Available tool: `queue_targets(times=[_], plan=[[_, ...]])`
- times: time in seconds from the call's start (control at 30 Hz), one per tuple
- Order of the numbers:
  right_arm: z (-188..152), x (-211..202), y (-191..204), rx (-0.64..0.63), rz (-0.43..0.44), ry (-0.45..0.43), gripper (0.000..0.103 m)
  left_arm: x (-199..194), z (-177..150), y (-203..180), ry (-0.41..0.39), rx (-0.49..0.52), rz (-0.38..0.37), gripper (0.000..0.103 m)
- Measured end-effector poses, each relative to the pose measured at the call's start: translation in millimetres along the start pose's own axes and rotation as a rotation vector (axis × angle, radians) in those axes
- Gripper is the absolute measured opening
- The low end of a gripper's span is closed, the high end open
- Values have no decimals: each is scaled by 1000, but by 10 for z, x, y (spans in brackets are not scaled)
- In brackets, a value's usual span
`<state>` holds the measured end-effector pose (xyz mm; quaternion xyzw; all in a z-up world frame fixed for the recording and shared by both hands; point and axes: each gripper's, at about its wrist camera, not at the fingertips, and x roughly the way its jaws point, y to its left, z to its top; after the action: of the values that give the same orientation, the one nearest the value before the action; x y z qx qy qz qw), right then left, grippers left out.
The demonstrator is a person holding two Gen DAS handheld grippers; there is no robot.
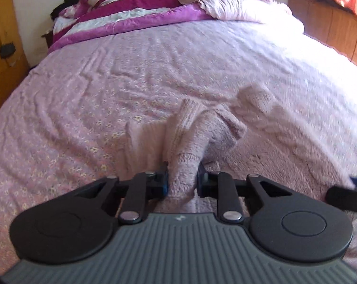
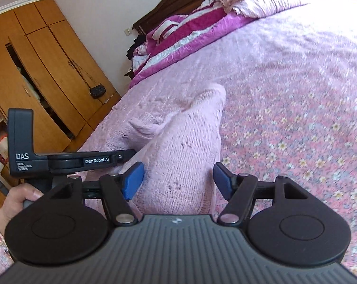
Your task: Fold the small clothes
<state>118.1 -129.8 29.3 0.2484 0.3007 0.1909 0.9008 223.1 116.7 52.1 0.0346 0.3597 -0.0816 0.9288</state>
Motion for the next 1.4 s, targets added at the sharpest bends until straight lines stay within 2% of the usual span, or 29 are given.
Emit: queue_targets(times=[0.13, 0.23, 0.3, 0.33, 0.37, 0.4, 0.57, 0.63, 0.7, 0.8, 0.87, 1.0, 1.1, 1.23, 1.4], plan=[[29, 49, 128, -15, 13, 6, 76, -93, 99, 361, -30, -131, -14, 22], [11, 76, 251, -62, 34, 3, 77, 36, 59, 491, 18, -162, 16, 24], [-19, 123, 318, -93, 39, 2, 79, 124, -17, 526, 42, -184, 13, 37], [-39, 130, 347, -109, 31, 1, 80, 121, -49, 541, 28, -201, 29, 43], [-54, 139, 372, -125, 22, 1, 80, 115, -61, 557, 21, -216, 50, 56], [-67, 137, 381, -134, 18, 2, 81, 107, -69, 571, 18, -226, 63, 62], [-66, 97, 354, -110, 31, 12, 81, -18, -44, 683, -4, -303, 21, 62], [-70, 87, 340, -91, 35, 9, 81, -101, -19, 651, -55, -290, 23, 64], [-83, 65, 323, -73, 35, 2, 81, -137, 18, 582, -89, -232, 67, 70], [-83, 73, 332, -78, 31, 2, 81, 19, 38, 539, -40, -178, 129, 70], [-86, 76, 350, -93, 28, 7, 81, 155, -19, 551, 5, -168, 163, 74], [-86, 83, 372, -117, 28, 17, 81, 150, -80, 679, 8, -235, 144, 78], [-46, 74, 346, -121, 38, 33, 82, 42, -63, 699, 14, -236, 149, 76], [56, 15, 210, -47, 82, 30, 94, -179, -95, 709, 44, -265, 95, 75], [182, 41, -19, 78, 111, 53, 100, -318, -297, 768, 100, -397, -94, 87]])
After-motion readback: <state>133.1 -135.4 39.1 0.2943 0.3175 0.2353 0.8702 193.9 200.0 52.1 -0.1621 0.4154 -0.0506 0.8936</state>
